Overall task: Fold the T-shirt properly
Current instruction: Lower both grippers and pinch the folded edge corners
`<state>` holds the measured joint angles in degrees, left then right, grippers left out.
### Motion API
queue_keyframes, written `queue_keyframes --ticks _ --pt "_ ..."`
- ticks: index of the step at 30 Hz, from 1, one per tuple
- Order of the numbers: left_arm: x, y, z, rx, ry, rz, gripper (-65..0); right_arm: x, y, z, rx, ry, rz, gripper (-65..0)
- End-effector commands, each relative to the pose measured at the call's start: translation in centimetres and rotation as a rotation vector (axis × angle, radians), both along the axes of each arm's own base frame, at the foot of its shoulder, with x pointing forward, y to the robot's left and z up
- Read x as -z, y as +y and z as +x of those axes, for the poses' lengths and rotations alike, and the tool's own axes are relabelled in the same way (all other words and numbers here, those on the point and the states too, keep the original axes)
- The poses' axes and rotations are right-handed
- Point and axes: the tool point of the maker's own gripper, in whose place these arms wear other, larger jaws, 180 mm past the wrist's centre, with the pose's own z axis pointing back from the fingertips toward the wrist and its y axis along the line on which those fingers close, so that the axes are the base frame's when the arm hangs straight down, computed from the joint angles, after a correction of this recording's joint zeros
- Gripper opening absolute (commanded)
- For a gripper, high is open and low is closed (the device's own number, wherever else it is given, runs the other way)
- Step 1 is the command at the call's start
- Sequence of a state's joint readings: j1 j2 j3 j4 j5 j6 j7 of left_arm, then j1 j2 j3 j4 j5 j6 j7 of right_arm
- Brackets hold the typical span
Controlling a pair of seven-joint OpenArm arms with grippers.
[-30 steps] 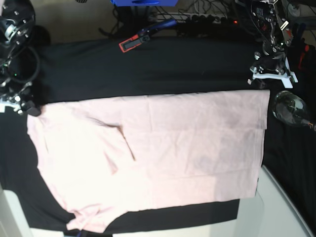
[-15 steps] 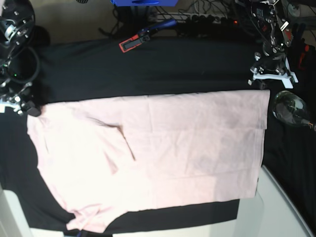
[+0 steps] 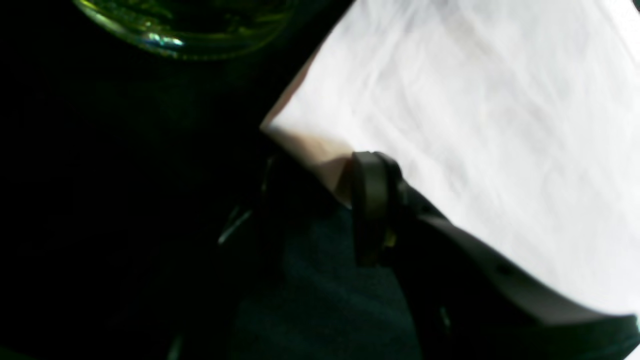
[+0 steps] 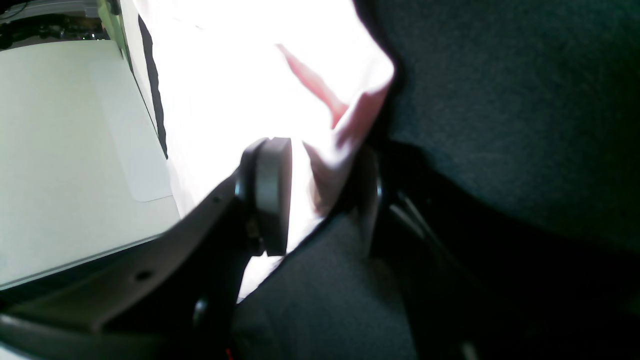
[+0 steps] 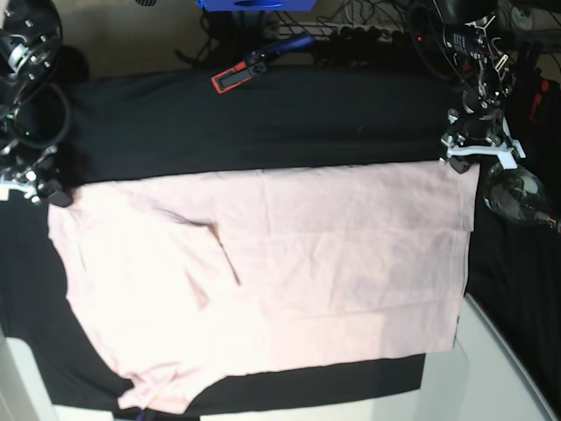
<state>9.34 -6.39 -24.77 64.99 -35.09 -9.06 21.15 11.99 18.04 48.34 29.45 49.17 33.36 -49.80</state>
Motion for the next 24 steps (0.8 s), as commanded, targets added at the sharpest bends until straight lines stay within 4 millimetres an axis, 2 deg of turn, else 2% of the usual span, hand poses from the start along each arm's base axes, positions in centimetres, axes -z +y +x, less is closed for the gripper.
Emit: queue_keyframes --ticks 1,12,16,24 --pt "0.6 0.1 -0.4 0.001 0.041 -0.014 -43.2 -1.3 -1.2 1.2 0.012 -0.042 -0.019 -44.5" --pt "0.2 0.2 0.4 -0.002 0.025 -0.013 -43.2 -1.3 -1.2 1.2 0.012 -0.042 -0.019 -44.5" --pt "-1.1 0.2 1.4 0.009 -0.011 0.005 -43.2 -1.3 -1.1 1.2 0.012 -0.042 -0.017 -44.5" --pt "-1.5 0.2 1.1 0.014 -0.018 0.015 -43.2 -1.3 -1.1 1.1 0.011 -0.042 -0.017 -44.5"
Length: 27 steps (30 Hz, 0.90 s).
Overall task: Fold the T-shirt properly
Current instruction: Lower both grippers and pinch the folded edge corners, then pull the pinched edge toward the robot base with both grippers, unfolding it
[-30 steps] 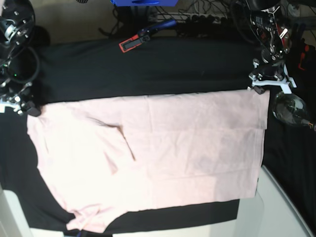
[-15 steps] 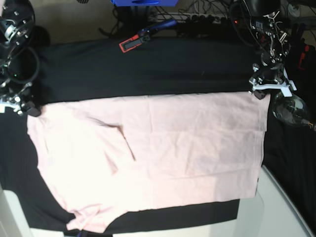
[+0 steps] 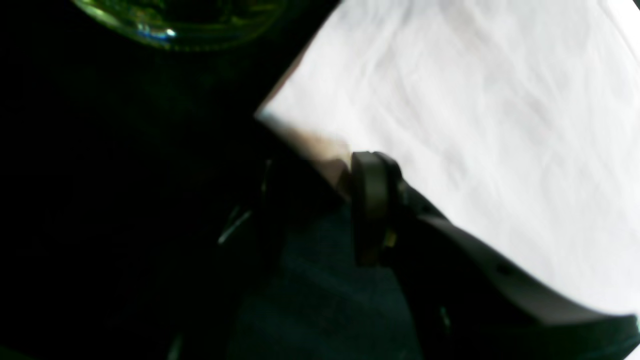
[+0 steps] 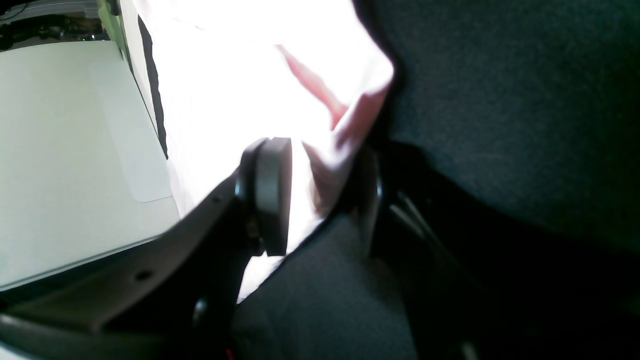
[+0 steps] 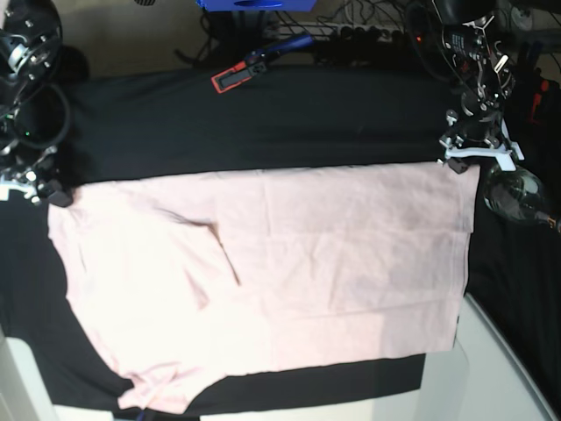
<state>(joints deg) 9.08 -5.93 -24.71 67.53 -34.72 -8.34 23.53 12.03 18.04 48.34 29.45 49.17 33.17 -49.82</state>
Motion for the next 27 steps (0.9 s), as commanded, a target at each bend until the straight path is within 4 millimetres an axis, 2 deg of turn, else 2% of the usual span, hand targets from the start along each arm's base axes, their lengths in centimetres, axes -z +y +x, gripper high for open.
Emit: queue_keyframes --ticks 1,13,19,27 --pt "-0.8 0.6 0.5 0.000 -0.021 0.018 -43.2 -1.3 -1.0 1.1 0.009 -0.044 -0.018 -44.5" --pt "-0.8 0.6 2.0 -0.009 -0.038 0.002 -43.2 -1.1 -0.5 0.8 -0.019 -0.029 -0.004 -44.5" --pt "-0.8 0.5 2.0 -0.009 -0.038 0.000 -43.3 -1.1 -0.4 0.8 -0.020 -0.029 -0.001 -44.5" --pt "-0.5 0.5 1.6 -0.009 -0.027 0.000 -44.0 -0.6 1.3 1.1 -0.021 -0.033 0.028 -44.7"
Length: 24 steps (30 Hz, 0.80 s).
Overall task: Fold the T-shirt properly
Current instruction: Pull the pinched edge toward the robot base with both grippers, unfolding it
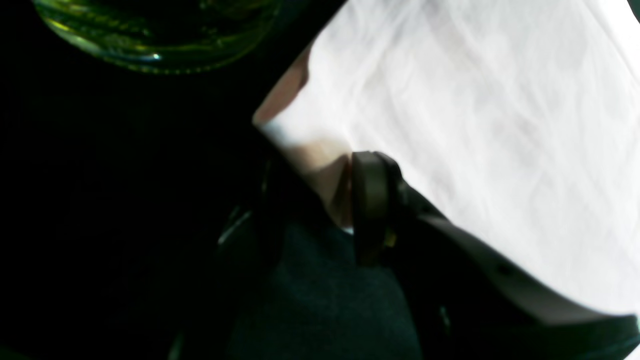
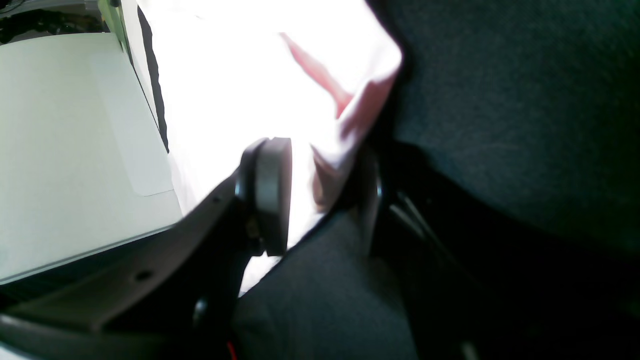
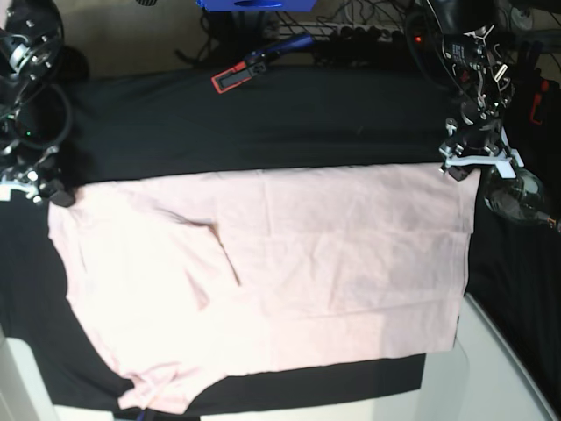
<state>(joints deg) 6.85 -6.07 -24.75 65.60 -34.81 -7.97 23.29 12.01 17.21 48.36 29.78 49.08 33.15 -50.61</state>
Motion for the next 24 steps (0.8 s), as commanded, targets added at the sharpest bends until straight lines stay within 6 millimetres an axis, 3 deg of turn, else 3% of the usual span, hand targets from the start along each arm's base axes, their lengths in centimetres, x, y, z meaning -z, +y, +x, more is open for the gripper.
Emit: queue_keyframes --ticks 1,4,7,9,10,18,24 --pt "-0.6 0.5 0.4 0.005 -0.015 0.012 -44.2 -0.8 0.6 1.1 -0.006 -0.037 0.017 -44.7" --pt "-0.6 0.5 0.4 0.005 -0.014 0.012 -45.3 -0.7 1.0 1.2 -0.006 -0.038 0.024 -44.8" --pt "-0.5 0.4 0.4 0.005 -0.014 0.010 -55.4 -0.8 1.0 1.4 -0.006 -0.041 0.024 -46.3" --pt "-0.5 0.4 0.3 0.005 -0.013 0.009 -63.0 -0.9 1.0 1.6 -0.006 -0.046 0.024 -55.4" --pt "-0.5 0.4 0.3 0.005 -0.013 0.009 -65.0 -0.9 1.0 1.6 -0.006 -0.046 0.024 -63.3" --pt "-0.2 0.2 -0.4 0.013 0.003 0.011 -65.0 -1.1 0.3 1.6 0.003 -0.048 0.014 -65.0" --pt "0.4 0.1 -1.3 0.015 0.024 0.008 -65.0 -1.3 -2.5 0.3 0.019 -0.030 -0.033 -65.0"
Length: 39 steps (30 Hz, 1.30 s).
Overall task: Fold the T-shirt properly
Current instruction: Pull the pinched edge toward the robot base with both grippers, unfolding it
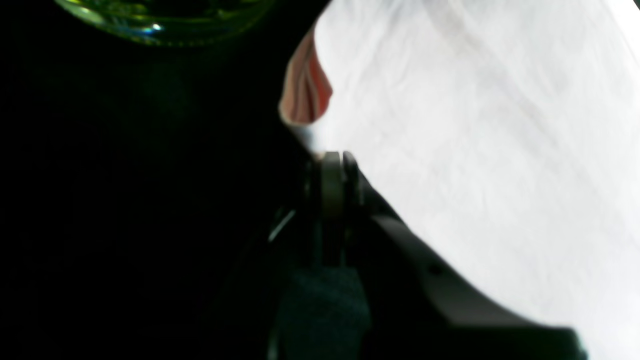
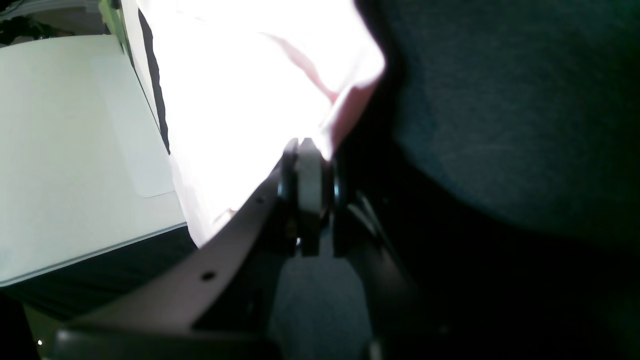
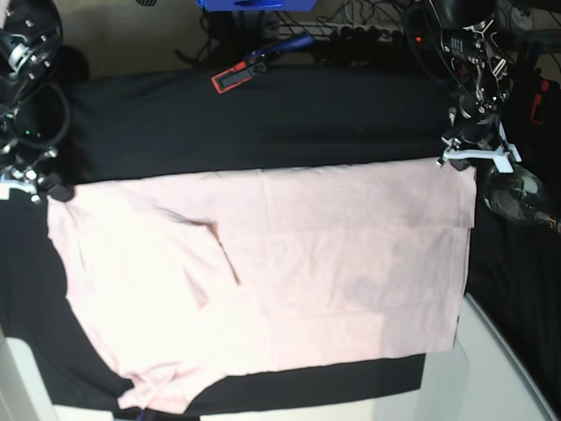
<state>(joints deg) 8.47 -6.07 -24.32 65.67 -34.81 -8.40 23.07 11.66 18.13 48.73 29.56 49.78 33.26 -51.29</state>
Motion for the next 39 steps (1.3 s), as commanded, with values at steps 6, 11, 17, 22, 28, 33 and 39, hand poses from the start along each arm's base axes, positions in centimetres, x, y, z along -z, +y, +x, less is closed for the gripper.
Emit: queue_keyframes --ticks 6,11,17,22,28,33,39 --pt "-0.2 0.0 -0.5 0.008 0.004 0.009 -65.0 -0.7 -2.3 -0.4 0.015 -0.009 -0.042 -65.0" --pt "0.3 -0.5 -1.4 0.009 0.022 0.002 -65.0 -0.3 -2.4 -1.4 0.015 0.010 -0.045 -65.0" --pt "-0.2 -0.8 -2.4 0.019 0.019 0.016 -65.0 -0.1 -2.9 -2.0 0.036 0.014 -0.043 -65.0" --pt "-0.5 -0.8 -2.8 0.024 0.019 0.025 -65.0 -0.2 -5.0 -3.6 0.101 0.020 -0.047 -65.0" --pt "-0.3 -0.9 -3.5 0.026 0.032 0.025 -65.0 0.4 -5.5 -5.5 0.106 0.055 -0.057 -65.0" --pt "0.8 -3.5 -4.0 0.097 0.064 0.001 -65.0 0.9 -5.6 -6.5 0.105 0.076 -0.060 -65.0" --pt "1.1 -3.5 -5.0 0.093 0.081 0.000 -65.0 1.3 -5.6 -7.7 0.100 0.099 -0.059 -65.0"
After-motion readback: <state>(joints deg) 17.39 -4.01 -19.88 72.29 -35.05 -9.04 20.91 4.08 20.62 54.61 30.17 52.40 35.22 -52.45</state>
